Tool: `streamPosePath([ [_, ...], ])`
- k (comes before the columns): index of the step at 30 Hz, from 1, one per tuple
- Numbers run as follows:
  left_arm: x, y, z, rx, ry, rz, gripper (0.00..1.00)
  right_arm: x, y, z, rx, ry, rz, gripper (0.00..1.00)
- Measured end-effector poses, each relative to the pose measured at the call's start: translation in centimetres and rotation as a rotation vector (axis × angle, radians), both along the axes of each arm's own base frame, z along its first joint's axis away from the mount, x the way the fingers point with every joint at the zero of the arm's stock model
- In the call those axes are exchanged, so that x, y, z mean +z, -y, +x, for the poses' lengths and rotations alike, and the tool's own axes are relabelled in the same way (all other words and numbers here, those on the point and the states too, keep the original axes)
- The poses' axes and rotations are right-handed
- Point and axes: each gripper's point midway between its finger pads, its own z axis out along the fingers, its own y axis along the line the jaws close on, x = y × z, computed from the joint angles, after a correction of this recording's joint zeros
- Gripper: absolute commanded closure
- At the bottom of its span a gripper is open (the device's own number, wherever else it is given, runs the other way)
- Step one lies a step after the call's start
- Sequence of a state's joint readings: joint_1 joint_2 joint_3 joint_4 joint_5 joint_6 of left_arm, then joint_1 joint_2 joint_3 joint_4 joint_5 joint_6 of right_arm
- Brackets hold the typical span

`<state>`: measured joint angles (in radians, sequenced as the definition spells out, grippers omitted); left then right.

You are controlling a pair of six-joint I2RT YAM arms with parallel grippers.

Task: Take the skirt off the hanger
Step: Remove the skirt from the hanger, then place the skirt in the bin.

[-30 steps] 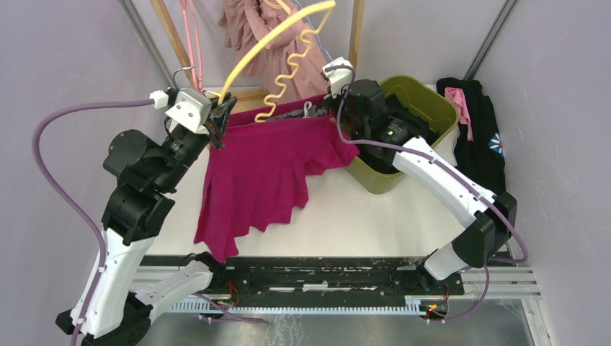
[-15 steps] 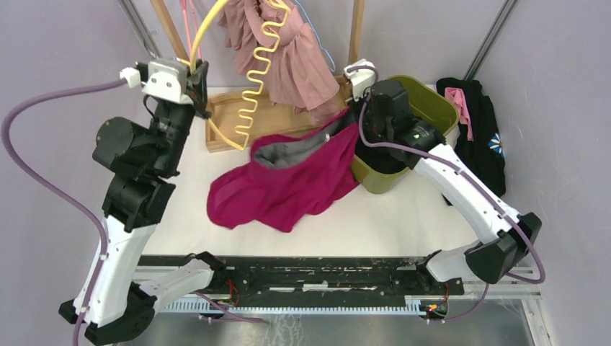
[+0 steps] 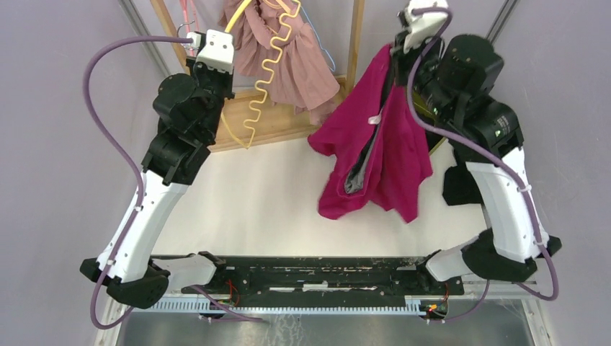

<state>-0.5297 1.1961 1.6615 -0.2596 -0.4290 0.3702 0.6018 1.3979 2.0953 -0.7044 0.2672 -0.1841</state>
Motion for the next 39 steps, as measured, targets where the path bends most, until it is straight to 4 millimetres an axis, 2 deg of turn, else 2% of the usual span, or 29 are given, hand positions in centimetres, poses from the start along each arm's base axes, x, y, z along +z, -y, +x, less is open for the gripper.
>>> streamPosePath([
  [5, -2.0, -0.9, 0.6, 0.072, -0.053, 0.024, 0.97, 7.7, 0.6, 1.2, -0.063, 0.169, 0.077, 0.99],
  [7, -2.4, -1.3, 0.6, 0.09, -0.061, 0.025, 0.97, 9.6, 1.3, 1.2, -0.101, 0.22, 0.1, 0.99],
  [11, -3.4, -1.9, -0.3, 0.095, -0.075, 0.033, 0.97, 11.5, 3.9, 0.8, -0.218, 0.31, 0.122, 0.99],
  [16, -3.2, -3.1, -2.3, 0.095, -0.058, 0.02, 0.97, 13.1, 7.5, 0.0, -0.374, 0.411, 0.145, 0.99],
  [21, -3.5, -4.0, -3.8, 0.097, -0.044, 0.01, 0.97, 15.1, 9.0, 1.2, -0.464, 0.498, 0.187, 0.99],
  [25, -4.6, -3.9, -3.6, 0.099, -0.064, 0.023, 0.97, 15.1, 9.1, 4.5, -0.515, 0.514, 0.183, 0.99],
  [29, -6.1, -3.6, -3.2, 0.097, -0.094, 0.043, 0.97, 12.8, 10.1, 8.8, -0.563, 0.473, 0.164, 0.99],
  [31, -6.8, -3.6, -3.1, 0.098, -0.108, 0.052, 0.97, 11.3, 12.0, 11.1, -0.598, 0.444, 0.177, 0.99],
  [35, -7.9, -3.5, -3.0, 0.099, -0.126, 0.063, 0.97, 9.3, 16.3, 14.0, -0.666, 0.413, 0.248, 0.99],
  [39, -8.7, -3.5, -2.9, 0.1, -0.142, 0.074, 0.97, 9.0, 20.6, 15.6, -0.72, 0.44, 0.353, 0.99],
])
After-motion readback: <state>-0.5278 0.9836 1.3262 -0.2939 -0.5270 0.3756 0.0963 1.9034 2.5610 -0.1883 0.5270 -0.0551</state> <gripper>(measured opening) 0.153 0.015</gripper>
